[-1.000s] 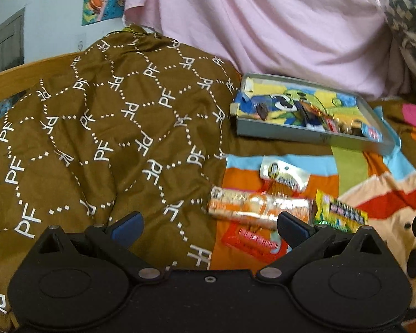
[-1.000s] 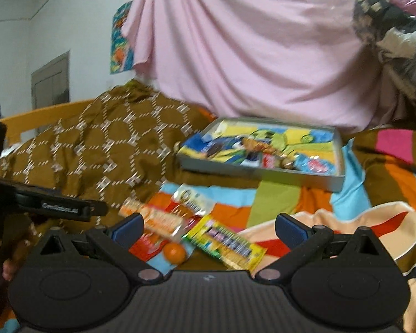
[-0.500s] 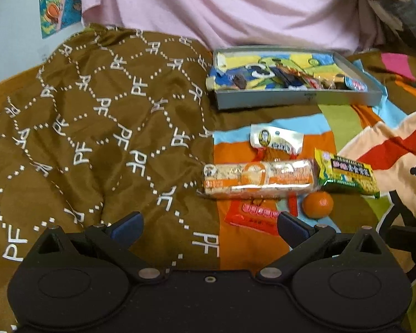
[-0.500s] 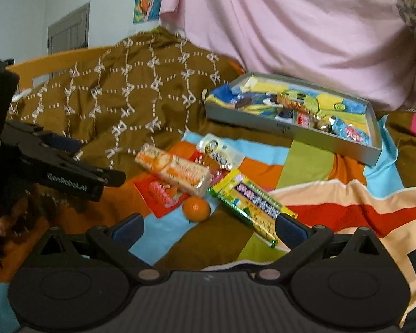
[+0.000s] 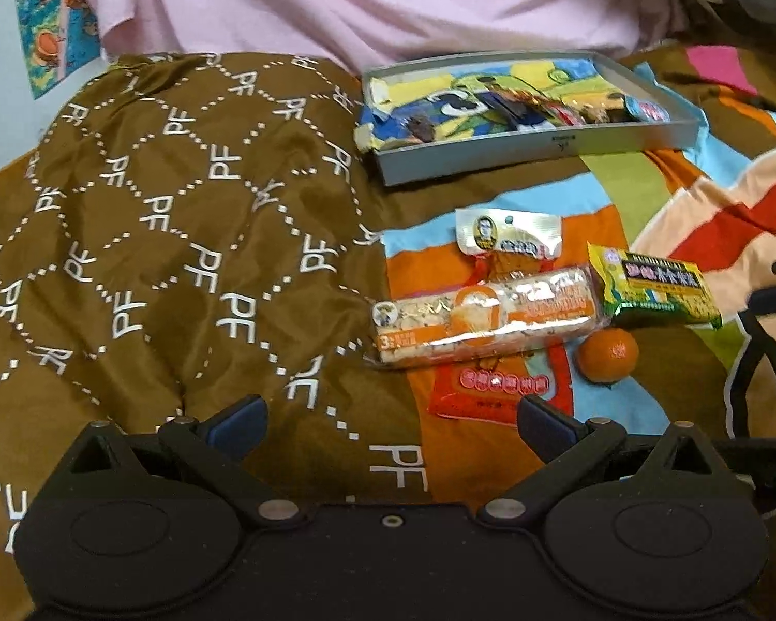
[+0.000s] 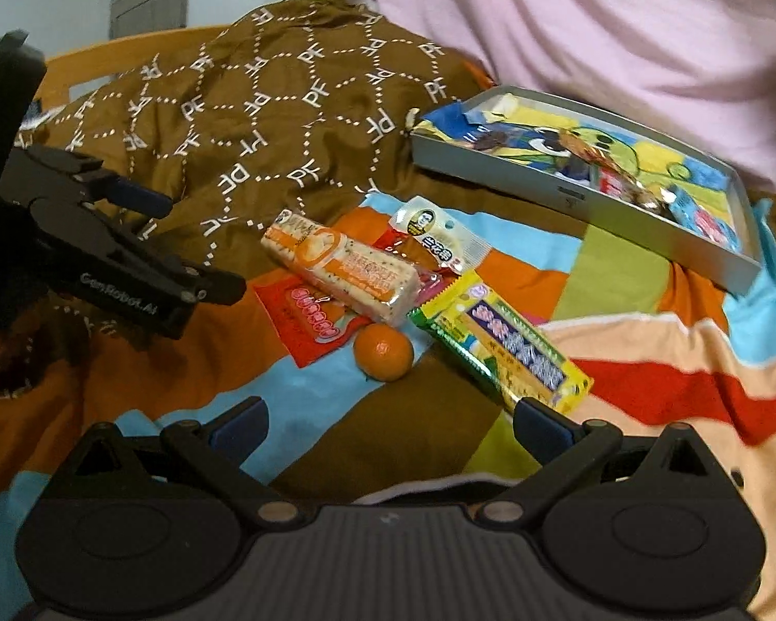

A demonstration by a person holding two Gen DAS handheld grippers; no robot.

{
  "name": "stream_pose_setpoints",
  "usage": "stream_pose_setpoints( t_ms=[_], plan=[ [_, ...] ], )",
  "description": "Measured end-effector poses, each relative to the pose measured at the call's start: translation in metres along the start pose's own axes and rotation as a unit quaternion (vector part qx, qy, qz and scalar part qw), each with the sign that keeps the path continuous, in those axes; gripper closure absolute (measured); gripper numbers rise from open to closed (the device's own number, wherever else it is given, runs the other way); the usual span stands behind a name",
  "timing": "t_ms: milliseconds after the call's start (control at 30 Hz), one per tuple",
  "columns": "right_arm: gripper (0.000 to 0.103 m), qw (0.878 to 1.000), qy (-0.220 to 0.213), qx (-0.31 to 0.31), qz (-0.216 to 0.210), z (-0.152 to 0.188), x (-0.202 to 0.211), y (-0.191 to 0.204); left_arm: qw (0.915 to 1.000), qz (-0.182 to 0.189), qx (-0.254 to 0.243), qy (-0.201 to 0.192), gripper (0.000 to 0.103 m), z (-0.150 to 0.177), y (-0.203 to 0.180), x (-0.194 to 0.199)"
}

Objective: Organize snacks
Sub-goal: 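Move both tools back toward the remaining bars and orange, then lower the left tool onto the cream wafer bar and close it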

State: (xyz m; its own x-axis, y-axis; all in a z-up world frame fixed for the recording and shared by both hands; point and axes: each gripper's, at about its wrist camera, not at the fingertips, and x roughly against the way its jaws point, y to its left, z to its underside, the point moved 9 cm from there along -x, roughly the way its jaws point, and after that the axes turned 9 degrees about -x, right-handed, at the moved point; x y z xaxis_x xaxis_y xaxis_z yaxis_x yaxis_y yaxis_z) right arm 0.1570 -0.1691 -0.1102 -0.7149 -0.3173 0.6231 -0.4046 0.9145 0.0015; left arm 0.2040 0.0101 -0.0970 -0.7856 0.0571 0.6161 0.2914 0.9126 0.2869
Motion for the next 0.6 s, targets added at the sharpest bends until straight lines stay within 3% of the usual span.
stream_pose_setpoints(
  t_ms=[367,467,600],
  plan=[
    [0.0,0.999,0.006,0.019,-0.03,-0.008,-0.03,-0.01,0.9968,-0.015,-0.076,-0.019,0.001,-0.019,0.001,-0.016],
    [0.0,0.999,0.01,0.022,-0.034,-0.008,-0.036,-0.011,0.9912,-0.006,-0.129,-0.027,0.001,-0.027,-0.006,-0.025],
    [0.0,0.999,0.011,-0.002,-0.044,-0.009,-0.04,-0.012,0.9778,0.012,-0.207,-0.033,0.001,-0.035,-0.022,-0.038]
  ],
)
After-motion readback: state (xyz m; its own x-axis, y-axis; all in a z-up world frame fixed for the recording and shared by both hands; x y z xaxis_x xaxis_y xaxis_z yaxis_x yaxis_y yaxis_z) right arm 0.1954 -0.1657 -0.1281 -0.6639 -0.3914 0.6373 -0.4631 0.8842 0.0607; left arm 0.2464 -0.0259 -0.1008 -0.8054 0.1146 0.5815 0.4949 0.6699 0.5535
